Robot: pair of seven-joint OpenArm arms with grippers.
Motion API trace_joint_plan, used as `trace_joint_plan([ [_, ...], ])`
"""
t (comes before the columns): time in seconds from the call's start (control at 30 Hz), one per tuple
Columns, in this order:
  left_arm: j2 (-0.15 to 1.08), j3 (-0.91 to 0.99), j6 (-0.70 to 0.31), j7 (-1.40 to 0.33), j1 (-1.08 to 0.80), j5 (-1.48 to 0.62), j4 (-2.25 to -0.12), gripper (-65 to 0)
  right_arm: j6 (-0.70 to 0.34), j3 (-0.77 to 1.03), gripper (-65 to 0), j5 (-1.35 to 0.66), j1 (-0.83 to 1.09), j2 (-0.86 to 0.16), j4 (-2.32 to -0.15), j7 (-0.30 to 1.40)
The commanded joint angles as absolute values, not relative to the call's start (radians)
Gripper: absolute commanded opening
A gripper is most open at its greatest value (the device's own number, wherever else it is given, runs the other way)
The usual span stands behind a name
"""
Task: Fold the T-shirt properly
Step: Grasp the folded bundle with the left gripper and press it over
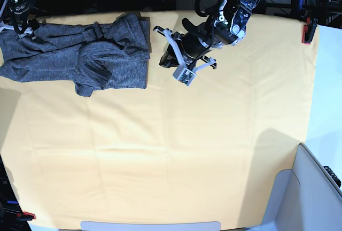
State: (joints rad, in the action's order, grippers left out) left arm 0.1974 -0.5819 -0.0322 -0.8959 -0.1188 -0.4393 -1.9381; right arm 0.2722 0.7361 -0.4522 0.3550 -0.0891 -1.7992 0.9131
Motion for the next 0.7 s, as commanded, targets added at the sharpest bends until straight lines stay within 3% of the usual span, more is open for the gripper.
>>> trace_joint_plan([
  [0.0, 0.196, -0.601, -0.035, -0.881, -0.110, -0.443, -1.952, -64.7, 0.272, 0.740, -25.6, -0.450, 0.355, -0.102, -1.813, 0.900],
  [0.67, 0.159, -0.723, -0.065, -0.869, -0.005, -0.441, -1.821, -64.7, 0.272, 0.743, -25.6, -0.452, 0.420, -0.102, -1.936, 0.900],
])
